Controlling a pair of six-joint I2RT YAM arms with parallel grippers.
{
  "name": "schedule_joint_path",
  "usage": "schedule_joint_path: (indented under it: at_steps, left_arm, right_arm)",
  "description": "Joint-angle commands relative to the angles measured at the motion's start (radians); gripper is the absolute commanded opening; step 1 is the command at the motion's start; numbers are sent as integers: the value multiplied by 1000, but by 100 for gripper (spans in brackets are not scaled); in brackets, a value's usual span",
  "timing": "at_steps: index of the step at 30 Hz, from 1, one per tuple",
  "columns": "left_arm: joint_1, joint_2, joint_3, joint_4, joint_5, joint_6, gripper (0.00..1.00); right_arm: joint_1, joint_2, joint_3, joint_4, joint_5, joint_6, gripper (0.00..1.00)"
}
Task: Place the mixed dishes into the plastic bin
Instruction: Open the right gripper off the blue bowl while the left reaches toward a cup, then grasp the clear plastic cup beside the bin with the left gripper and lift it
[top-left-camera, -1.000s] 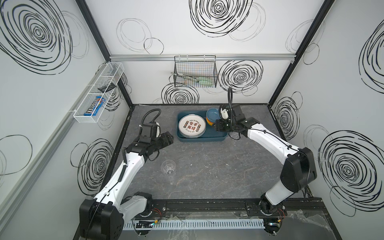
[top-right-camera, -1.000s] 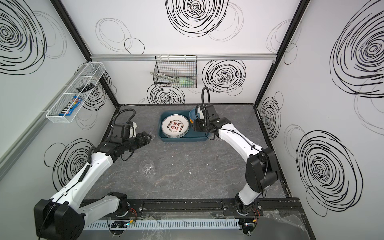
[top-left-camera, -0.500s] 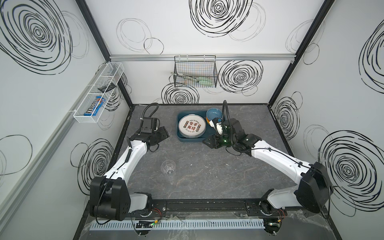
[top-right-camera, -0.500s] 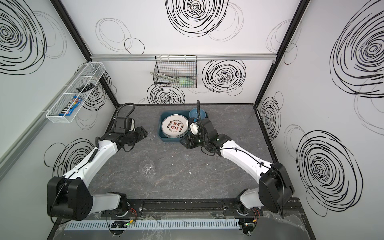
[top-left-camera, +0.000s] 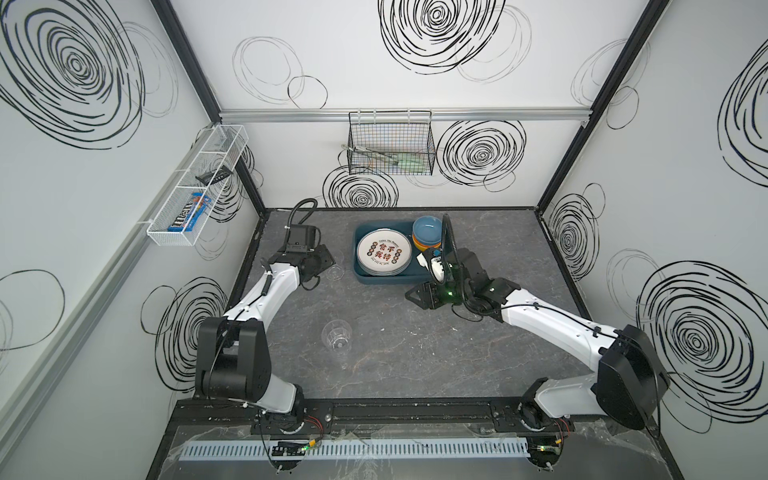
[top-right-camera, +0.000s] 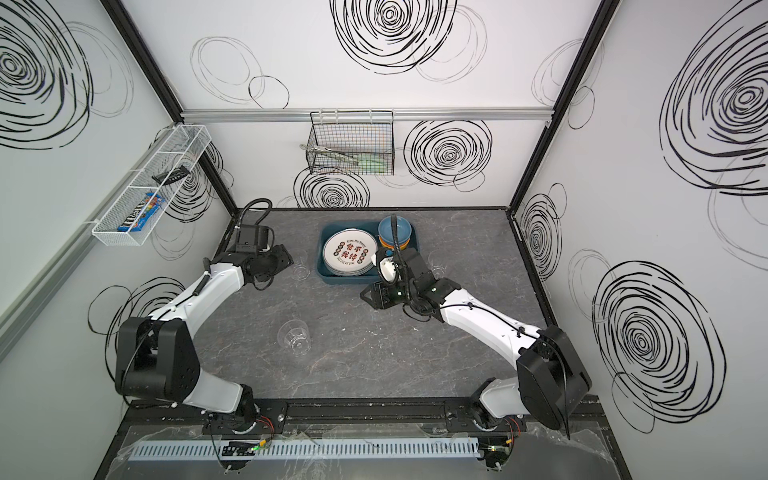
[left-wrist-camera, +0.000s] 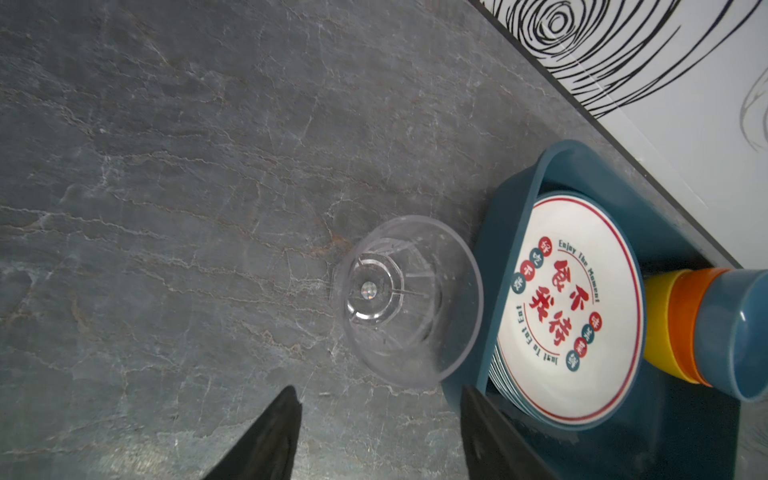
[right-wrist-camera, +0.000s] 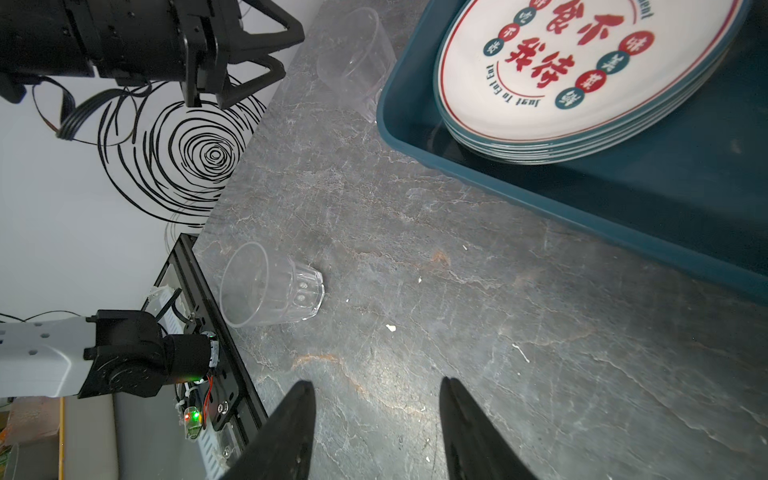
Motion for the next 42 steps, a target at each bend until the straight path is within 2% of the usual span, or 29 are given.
schedule_joint_path:
  at_steps: [1,16,22,36,42]
  left_arm:
    - [15,52,52,30,-26,-10,62]
    - [28,214,127,16,-39,31,45]
    - [28,234,128,16,-39,41,30]
    - [31,200,88,10,-11,59,7]
    - [39,147,72,4,19,64,4]
  right_arm:
    - [6,-26,-18,25,-6,-4,53]
    - [5,-39,-37,20,12,1,52]
    - [4,-33,-38,22,17,3,52]
    - [4,-16,-28,21,40,13,52]
    - [4,-19,-1,-3,66,19,52]
